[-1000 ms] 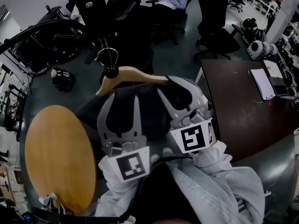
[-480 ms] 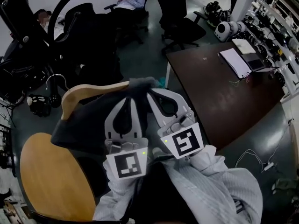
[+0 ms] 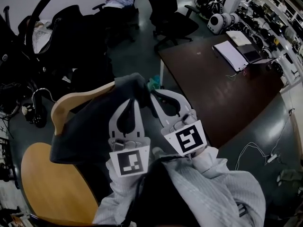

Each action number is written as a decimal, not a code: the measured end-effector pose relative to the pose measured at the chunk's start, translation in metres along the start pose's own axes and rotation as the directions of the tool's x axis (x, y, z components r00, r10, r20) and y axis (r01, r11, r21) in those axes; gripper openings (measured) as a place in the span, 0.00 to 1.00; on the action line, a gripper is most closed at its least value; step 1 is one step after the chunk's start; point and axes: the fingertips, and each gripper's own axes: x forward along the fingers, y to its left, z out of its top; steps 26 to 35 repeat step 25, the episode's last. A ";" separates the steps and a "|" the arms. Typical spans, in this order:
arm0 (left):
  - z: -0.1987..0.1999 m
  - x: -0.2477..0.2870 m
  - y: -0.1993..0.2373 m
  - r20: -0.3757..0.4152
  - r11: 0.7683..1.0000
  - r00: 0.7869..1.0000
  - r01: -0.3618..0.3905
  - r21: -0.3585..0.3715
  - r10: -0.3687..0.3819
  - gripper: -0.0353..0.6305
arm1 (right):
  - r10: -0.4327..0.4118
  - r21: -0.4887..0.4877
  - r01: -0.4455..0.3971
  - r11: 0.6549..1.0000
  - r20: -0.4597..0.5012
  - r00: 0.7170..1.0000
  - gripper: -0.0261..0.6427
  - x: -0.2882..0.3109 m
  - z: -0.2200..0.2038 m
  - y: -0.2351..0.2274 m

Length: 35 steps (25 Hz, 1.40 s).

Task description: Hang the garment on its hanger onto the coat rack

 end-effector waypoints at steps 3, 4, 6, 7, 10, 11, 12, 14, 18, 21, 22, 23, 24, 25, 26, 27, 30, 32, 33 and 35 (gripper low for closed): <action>-0.004 0.002 0.000 -0.017 1.000 1.000 0.011 0.013 -0.011 0.06 | 0.010 0.019 -0.010 1.000 -0.008 1.000 0.04 0.002 -0.005 0.001; -0.004 0.003 0.001 -0.019 1.000 1.000 0.013 0.016 -0.013 0.06 | 0.011 0.020 -0.010 1.000 -0.010 1.000 0.04 0.004 -0.007 0.001; -0.005 0.004 0.004 -0.020 1.000 1.000 0.012 0.017 -0.011 0.06 | 0.012 0.015 -0.012 1.000 -0.015 1.000 0.04 0.006 -0.008 0.002; -0.005 0.004 0.005 -0.022 1.000 1.000 0.010 0.016 -0.009 0.06 | 0.014 0.013 -0.014 1.000 -0.017 1.000 0.04 0.007 -0.008 0.003; -0.007 0.006 0.004 -0.031 1.000 0.999 0.010 0.027 -0.010 0.06 | 0.022 0.013 -0.022 1.000 -0.020 1.000 0.04 0.007 -0.010 0.002; -0.007 0.008 0.003 -0.031 0.999 0.999 0.012 0.032 -0.011 0.06 | 0.025 0.013 -0.024 1.000 -0.020 1.000 0.04 0.008 -0.011 0.002; -0.008 0.009 0.002 -0.030 0.999 0.999 0.014 0.035 -0.013 0.06 | 0.027 0.013 -0.026 1.000 -0.019 0.999 0.04 0.008 -0.011 0.001; -0.009 0.009 0.001 -0.029 0.999 0.999 0.016 0.036 -0.015 0.06 | 0.028 0.010 -0.028 1.000 -0.020 0.999 0.04 0.007 -0.012 0.002; -0.010 0.010 -0.005 -0.034 0.999 0.999 0.016 0.036 -0.014 0.06 | 0.031 0.005 -0.031 1.000 -0.018 0.999 0.04 0.004 -0.013 0.000; -0.011 0.010 -0.007 -0.038 1.000 0.999 0.008 0.030 -0.007 0.06 | 0.028 0.008 -0.028 1.000 -0.014 1.000 0.04 0.000 -0.012 -0.003; -0.011 0.010 -0.007 -0.037 1.000 0.999 0.005 0.029 -0.004 0.06 | 0.026 0.008 -0.026 1.000 -0.013 1.000 0.04 -0.001 -0.012 -0.004; -0.010 0.010 -0.007 -0.035 1.000 0.999 0.002 0.029 -0.001 0.06 | 0.024 0.006 -0.024 1.000 -0.013 1.000 0.04 -0.002 -0.012 -0.004; -0.010 0.009 -0.007 -0.034 1.000 0.999 -0.001 0.030 0.002 0.06 | 0.022 0.004 -0.022 1.000 -0.013 1.000 0.04 -0.003 -0.011 -0.004; -0.009 0.009 -0.007 -0.033 1.000 0.999 -0.003 0.031 0.004 0.06 | 0.019 0.002 -0.019 1.000 -0.012 1.000 0.04 -0.004 -0.011 -0.005; -0.009 0.009 -0.007 -0.033 1.000 0.999 -0.003 0.031 0.004 0.06 | 0.019 0.002 -0.019 1.000 -0.012 1.000 0.04 -0.004 -0.011 -0.005; -0.009 0.009 -0.007 -0.033 1.000 0.999 -0.003 0.031 0.004 0.06 | 0.019 0.002 -0.019 1.000 -0.012 1.000 0.04 -0.004 -0.011 -0.005; -0.009 0.009 -0.007 -0.033 1.000 0.999 -0.003 0.031 0.004 0.06 | 0.019 0.002 -0.019 1.000 -0.012 1.000 0.04 -0.004 -0.011 -0.005; -0.009 0.009 -0.007 -0.033 1.000 0.999 -0.003 0.031 0.004 0.06 | 0.019 0.002 -0.019 1.000 -0.012 1.000 0.04 -0.004 -0.011 -0.005; -0.009 0.009 -0.007 -0.033 1.000 0.999 -0.003 0.031 0.004 0.06 | 0.019 0.002 -0.019 1.000 -0.012 1.000 0.04 -0.004 -0.011 -0.005; -0.009 0.009 -0.007 -0.033 1.000 0.999 -0.003 0.031 0.004 0.06 | 0.019 0.002 -0.019 1.000 -0.012 1.000 0.04 -0.004 -0.011 -0.005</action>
